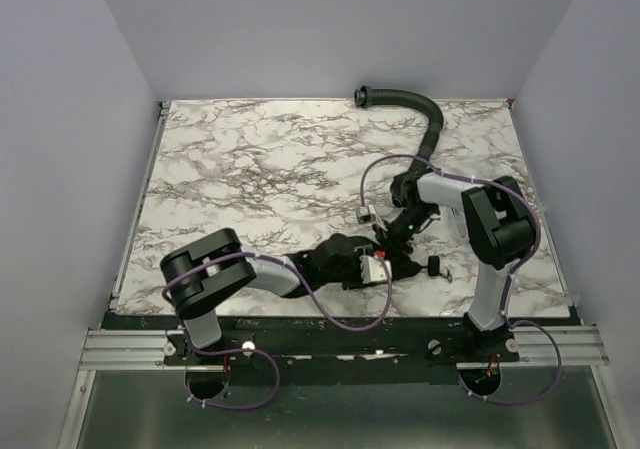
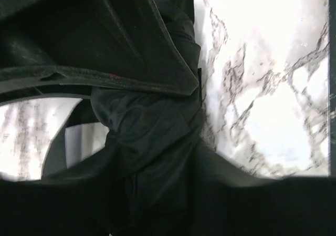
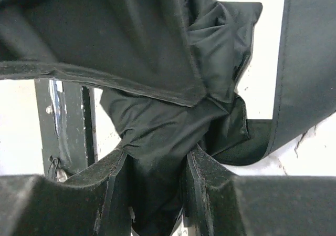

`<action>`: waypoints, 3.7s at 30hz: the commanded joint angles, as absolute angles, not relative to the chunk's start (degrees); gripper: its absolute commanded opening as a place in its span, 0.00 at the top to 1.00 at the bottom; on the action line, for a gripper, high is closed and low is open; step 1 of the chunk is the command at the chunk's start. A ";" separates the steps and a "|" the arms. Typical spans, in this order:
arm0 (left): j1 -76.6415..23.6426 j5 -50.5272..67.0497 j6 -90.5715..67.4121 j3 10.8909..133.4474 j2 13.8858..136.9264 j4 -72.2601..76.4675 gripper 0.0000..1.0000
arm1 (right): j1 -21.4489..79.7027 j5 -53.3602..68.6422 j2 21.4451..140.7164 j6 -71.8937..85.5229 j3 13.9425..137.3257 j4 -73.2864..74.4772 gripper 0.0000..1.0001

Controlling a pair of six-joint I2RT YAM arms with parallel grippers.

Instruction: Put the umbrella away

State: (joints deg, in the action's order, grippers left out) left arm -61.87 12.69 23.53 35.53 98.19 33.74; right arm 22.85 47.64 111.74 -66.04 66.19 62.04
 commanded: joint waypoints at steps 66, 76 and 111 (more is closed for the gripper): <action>-38.13 14.40 -18.15 11.08 71.60 53.07 0.02 | 23.78 35.23 107.95 -71.36 54.57 55.07 0.94; -57.41 10.94 20.69 14.63 71.02 44.86 0.01 | 23.73 35.16 115.44 -69.15 59.65 58.53 0.94; -57.49 32.14 2.18 41.67 115.93 5.76 1.00 | 9.83 43.95 98.50 -70.36 77.34 61.94 0.21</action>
